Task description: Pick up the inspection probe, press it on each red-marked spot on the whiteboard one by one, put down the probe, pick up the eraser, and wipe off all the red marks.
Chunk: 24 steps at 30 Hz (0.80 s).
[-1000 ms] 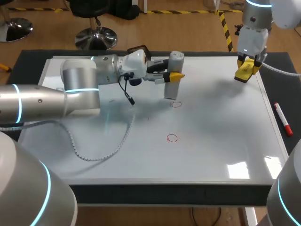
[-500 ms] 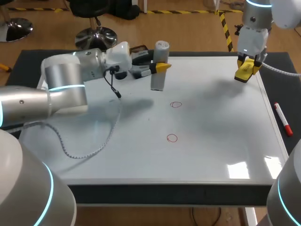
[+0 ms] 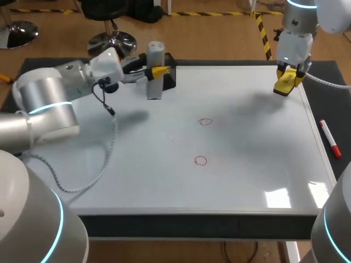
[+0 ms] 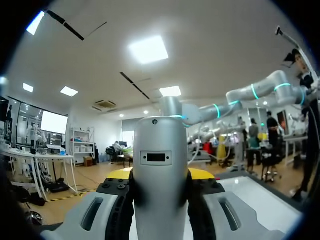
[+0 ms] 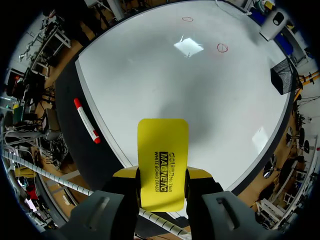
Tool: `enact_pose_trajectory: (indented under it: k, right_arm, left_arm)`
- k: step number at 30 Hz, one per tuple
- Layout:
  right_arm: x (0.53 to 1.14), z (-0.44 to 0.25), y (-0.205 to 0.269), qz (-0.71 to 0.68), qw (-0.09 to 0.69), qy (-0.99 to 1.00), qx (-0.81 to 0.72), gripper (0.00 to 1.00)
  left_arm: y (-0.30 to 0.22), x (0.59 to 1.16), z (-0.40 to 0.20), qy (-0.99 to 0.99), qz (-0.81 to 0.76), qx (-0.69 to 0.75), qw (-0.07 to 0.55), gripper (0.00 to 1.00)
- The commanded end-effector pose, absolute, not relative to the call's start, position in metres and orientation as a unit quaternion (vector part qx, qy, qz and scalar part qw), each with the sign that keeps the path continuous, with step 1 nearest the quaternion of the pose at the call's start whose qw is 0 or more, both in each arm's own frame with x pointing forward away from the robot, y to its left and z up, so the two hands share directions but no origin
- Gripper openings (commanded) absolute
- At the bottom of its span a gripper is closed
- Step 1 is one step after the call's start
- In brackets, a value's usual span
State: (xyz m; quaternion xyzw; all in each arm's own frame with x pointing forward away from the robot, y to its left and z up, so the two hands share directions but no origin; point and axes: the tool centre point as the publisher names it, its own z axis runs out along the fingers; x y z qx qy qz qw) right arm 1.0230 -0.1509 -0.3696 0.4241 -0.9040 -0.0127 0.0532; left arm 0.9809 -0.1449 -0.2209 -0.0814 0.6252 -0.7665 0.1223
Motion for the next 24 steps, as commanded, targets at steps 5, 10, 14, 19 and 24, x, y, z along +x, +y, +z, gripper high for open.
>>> enact_pose_trajectory:
  k: [5, 10, 14, 19, 24]
  right_arm:
    - [1.024, -0.369, -0.152, -0.012, 0.055, -0.903, 0.425, 0.0]
    - [1.024, -0.369, -0.152, -0.012, 0.055, -0.903, 0.425, 0.0]
    - [1.024, -0.369, -0.152, -0.012, 0.055, -0.903, 0.425, 0.0]
    - [1.024, -0.369, -0.152, -0.012, 0.055, -0.903, 0.425, 0.0]
    - [1.024, -0.369, -0.152, -0.012, 0.055, -0.903, 0.425, 0.0]
  left_arm:
    - [-0.091, 0.983, -0.218, 0.609, -0.758, -0.143, 0.184, 0.0]
    - [-0.068, 0.992, -0.222, 0.602, -0.757, -0.158, 0.199, 0.0]
    - [-0.052, 0.998, -0.227, 0.6, -0.752, -0.174, 0.211, 0.0]
    - [-0.037, 1.004, -0.233, 0.599, -0.749, -0.187, 0.215, 0.0]
    - [-0.028, 1.007, -0.237, 0.598, -0.746, -0.196, 0.218, 0.0]
